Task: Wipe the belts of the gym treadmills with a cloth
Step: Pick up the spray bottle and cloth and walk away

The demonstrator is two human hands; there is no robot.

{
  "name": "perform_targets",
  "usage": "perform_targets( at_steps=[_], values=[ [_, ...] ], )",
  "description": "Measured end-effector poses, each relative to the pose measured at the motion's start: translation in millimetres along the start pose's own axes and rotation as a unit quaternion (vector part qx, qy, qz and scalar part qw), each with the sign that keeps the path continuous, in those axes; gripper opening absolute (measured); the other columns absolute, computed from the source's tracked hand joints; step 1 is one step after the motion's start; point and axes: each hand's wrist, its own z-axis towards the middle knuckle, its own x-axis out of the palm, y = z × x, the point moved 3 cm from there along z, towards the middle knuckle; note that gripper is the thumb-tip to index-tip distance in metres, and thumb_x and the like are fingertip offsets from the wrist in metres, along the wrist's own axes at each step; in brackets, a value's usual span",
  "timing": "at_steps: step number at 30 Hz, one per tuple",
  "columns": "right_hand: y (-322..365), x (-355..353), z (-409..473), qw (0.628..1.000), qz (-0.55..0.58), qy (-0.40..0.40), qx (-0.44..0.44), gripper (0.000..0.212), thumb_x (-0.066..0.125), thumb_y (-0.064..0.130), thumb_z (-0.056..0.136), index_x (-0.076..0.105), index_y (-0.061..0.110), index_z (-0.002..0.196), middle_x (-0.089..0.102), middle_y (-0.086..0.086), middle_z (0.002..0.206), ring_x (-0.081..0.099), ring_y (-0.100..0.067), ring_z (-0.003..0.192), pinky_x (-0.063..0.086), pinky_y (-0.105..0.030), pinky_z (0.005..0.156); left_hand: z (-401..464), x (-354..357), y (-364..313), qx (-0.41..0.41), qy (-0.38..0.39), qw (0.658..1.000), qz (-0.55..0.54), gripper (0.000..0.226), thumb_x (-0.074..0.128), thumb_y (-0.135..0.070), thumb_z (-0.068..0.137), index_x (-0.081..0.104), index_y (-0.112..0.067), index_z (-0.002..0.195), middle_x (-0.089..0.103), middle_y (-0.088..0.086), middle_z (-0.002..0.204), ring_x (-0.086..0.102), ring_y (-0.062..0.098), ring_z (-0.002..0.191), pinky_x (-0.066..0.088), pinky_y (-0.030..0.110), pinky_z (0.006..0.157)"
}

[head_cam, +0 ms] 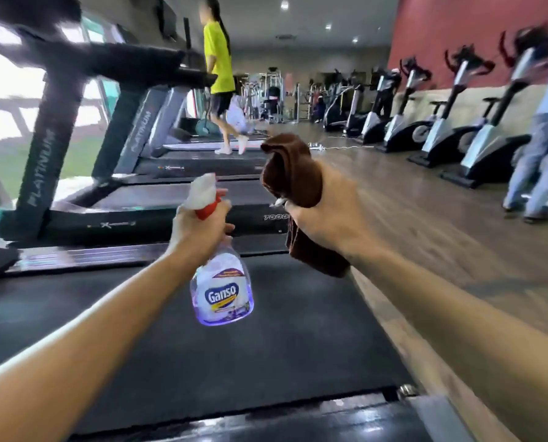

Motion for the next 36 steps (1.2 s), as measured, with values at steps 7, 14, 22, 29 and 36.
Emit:
perform_targets(
  at_steps=[7, 14, 22, 29, 36],
  values=[
    [-125, -111, 87, 0.992, -0.074, -0.037, 0.099, 0.05, 0.081, 0.035, 0.074, 0.066, 0.031, 0.121, 0.074, 0.005, 0.105, 0.069, -0.021, 0.098, 0.057, -0.038, 0.086, 39, 202, -48, 0.018, 0.113, 0.992, -0.058, 0.014, 0.066, -0.021, 0.098, 0.072, -0.021, 0.086, 0.075, -0.008, 0.078, 0.058, 0.008, 0.046, 0.052, 0.025, 0.055],
    [-132, -376, 154, 0.964, -0.132, -0.071, 0.218, 0.056, 0.071, 0.058, 0.067, 0.063, 0.033, 0.117, 0.074, 0.006, 0.106, 0.069, -0.026, 0.103, 0.056, -0.044, 0.085, 28, 385, -264, -0.053, 0.226, 0.968, -0.097, 0.009, 0.069, -0.019, 0.096, 0.068, -0.015, 0.088, 0.064, 0.007, 0.077, 0.059, 0.01, 0.055, 0.053, 0.024, 0.054],
    [-75, -710, 138, 0.909, -0.181, -0.141, 0.349, 0.045, 0.081, 0.038, 0.075, 0.064, 0.035, 0.116, 0.072, 0.013, 0.102, 0.069, -0.024, 0.103, 0.056, -0.041, 0.084, -83, 560, -554, -0.008, 0.389, 0.919, -0.066, 0.012, 0.064, -0.02, 0.097, 0.063, -0.009, 0.092, 0.061, 0.011, 0.079, 0.062, 0.007, 0.048, 0.051, 0.023, 0.056],
    [-42, -887, -2, 0.789, -0.244, -0.282, 0.488, 0.044, 0.083, 0.043, 0.078, 0.06, 0.033, 0.115, 0.072, 0.009, 0.104, 0.067, -0.026, 0.105, 0.056, -0.043, 0.085, -262, 666, -668, 0.042, 0.58, 0.804, -0.126, 0.019, 0.065, -0.017, 0.099, 0.06, -0.021, 0.081, 0.059, -0.001, 0.08, 0.058, 0.02, 0.063, 0.051, 0.018, 0.055],
    [-5, -982, -143, 0.654, -0.284, -0.417, 0.563, 0.05, 0.083, 0.045, 0.078, 0.059, 0.034, 0.121, 0.071, 0.01, 0.109, 0.067, -0.022, 0.107, 0.057, -0.045, 0.09, -442, 716, -717, 0.124, 0.734, 0.647, -0.166, 0.016, 0.065, -0.019, 0.099, 0.059, -0.011, 0.086, 0.056, -0.002, 0.072, 0.062, 0.04, 0.068, 0.055, 0.038, 0.062]
  ],
)
